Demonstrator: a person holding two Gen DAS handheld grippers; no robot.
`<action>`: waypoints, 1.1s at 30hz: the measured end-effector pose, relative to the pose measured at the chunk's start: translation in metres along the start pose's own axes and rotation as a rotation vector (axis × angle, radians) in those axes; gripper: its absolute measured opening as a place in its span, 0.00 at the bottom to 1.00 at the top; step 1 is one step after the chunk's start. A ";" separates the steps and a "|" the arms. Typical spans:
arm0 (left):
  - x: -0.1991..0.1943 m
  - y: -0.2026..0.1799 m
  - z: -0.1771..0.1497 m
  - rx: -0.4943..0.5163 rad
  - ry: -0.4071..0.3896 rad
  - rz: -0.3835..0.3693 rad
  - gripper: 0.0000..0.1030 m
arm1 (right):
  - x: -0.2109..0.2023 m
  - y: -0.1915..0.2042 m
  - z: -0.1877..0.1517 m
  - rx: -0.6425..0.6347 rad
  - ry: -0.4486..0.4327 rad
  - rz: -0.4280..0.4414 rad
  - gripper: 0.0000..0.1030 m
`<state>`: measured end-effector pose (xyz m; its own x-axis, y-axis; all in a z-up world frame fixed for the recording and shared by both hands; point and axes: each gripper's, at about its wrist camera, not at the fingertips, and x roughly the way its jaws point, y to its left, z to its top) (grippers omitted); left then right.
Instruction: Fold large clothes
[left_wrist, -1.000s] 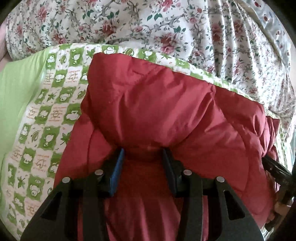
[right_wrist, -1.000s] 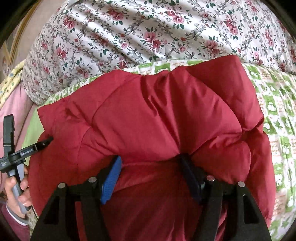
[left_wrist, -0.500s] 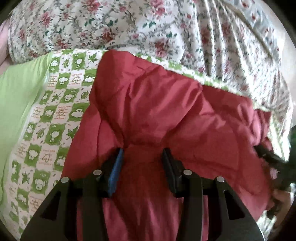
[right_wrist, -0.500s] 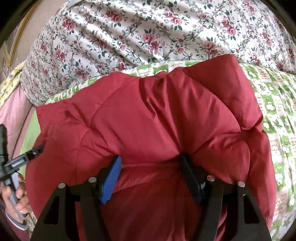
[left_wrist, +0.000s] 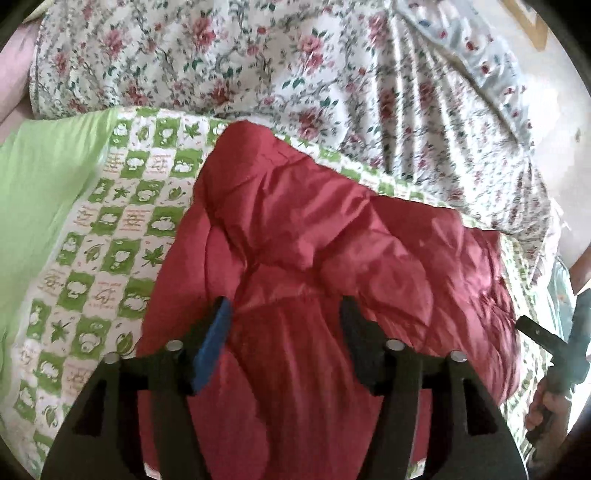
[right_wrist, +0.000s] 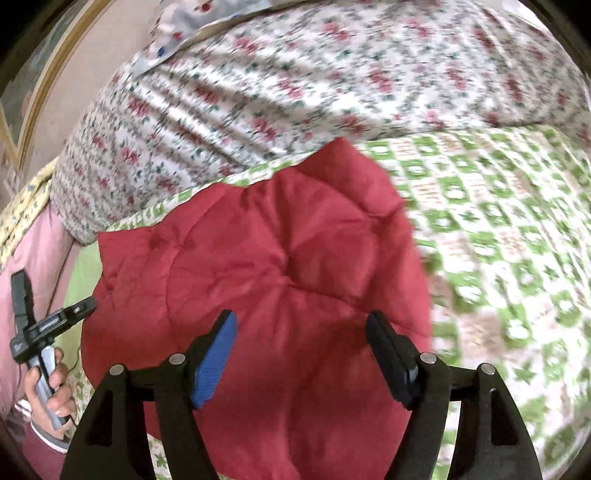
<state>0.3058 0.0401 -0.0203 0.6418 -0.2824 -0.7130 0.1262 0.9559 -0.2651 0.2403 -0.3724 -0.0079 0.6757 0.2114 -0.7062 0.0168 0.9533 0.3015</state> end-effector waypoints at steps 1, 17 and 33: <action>-0.005 0.001 -0.003 0.001 -0.009 0.005 0.69 | -0.004 -0.006 0.000 0.012 -0.002 -0.005 0.73; -0.017 0.063 -0.020 -0.142 0.029 -0.016 0.69 | -0.011 -0.060 -0.018 0.121 0.056 -0.046 0.75; 0.045 0.095 -0.017 -0.367 0.165 -0.313 0.82 | 0.053 -0.111 -0.020 0.423 0.181 0.262 0.87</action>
<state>0.3333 0.1169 -0.0885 0.4844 -0.5877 -0.6480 -0.0001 0.7407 -0.6718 0.2594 -0.4631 -0.0917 0.5601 0.5003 -0.6603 0.1855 0.7011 0.6885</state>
